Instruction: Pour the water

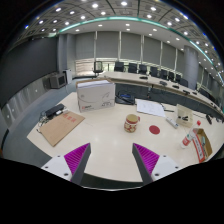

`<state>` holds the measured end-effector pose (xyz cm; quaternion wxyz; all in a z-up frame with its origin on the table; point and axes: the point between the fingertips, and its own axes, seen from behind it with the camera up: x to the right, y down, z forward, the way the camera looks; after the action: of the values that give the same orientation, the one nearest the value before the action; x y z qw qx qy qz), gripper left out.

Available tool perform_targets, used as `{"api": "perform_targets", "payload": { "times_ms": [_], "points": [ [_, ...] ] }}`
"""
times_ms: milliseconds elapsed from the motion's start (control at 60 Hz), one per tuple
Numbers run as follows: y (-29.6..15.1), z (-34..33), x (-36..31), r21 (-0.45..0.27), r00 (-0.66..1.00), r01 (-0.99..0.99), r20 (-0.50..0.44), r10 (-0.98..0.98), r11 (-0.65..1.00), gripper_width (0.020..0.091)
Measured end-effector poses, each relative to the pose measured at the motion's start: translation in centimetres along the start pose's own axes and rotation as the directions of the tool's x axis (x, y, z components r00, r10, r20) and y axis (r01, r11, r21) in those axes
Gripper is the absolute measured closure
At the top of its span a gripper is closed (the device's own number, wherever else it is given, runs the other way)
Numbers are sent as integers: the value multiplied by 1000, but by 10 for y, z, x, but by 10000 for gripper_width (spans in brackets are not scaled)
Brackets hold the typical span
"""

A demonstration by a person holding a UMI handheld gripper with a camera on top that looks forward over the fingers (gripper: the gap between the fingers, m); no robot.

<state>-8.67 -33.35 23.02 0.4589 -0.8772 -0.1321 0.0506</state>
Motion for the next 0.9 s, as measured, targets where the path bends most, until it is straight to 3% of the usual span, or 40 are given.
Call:
{"api": "perform_targets", "payload": {
  "times_ms": [250,467,650,900],
  "points": [
    [20,0,80,-16,997,-42,-70,41,999,246],
    [58,11,216,-6,975,-113,-192,109,994,246],
    [89,39,354,38,939,-156,-304,160,987,238],
    [95,120,492,108,921,-198,-320,223,974,242]
  ]
}}
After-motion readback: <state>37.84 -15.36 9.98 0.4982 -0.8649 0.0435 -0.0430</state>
